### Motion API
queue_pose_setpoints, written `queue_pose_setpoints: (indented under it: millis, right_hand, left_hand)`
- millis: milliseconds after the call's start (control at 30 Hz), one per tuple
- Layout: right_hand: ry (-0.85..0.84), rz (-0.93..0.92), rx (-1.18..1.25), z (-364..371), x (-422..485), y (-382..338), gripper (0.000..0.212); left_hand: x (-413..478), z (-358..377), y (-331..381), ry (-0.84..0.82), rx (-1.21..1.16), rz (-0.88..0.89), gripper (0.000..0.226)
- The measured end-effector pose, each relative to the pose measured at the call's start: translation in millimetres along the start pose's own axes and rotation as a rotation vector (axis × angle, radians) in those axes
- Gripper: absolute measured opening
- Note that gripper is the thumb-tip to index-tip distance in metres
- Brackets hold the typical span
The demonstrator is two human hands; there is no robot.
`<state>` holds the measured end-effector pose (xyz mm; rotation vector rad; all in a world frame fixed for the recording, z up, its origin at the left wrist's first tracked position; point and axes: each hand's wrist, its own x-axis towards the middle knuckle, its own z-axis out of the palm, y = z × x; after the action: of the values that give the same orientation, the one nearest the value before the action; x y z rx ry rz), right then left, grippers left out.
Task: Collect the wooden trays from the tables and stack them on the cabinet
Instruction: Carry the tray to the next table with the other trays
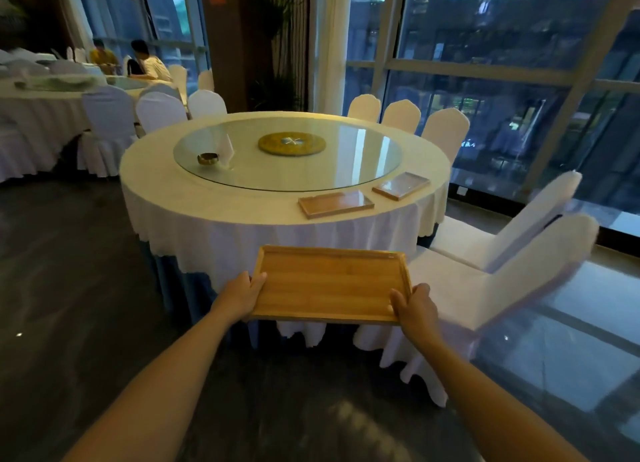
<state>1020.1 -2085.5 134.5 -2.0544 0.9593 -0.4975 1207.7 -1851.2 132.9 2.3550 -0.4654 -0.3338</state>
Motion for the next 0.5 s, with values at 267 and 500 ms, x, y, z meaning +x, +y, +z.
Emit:
queue_pose_setpoints:
  millis: [267, 500]
  right_hand:
    - [-0.013, 0.013, 0.019, 39, 188, -40, 0.027]
    - [-0.106, 0.006, -0.096, 67, 333, -28, 0.037]
  left_hand:
    - [186, 1, 45, -0.015, 0.036, -0.041, 0.041]
    - [300, 46, 67, -0.02, 0.077, -0.12, 0.048]
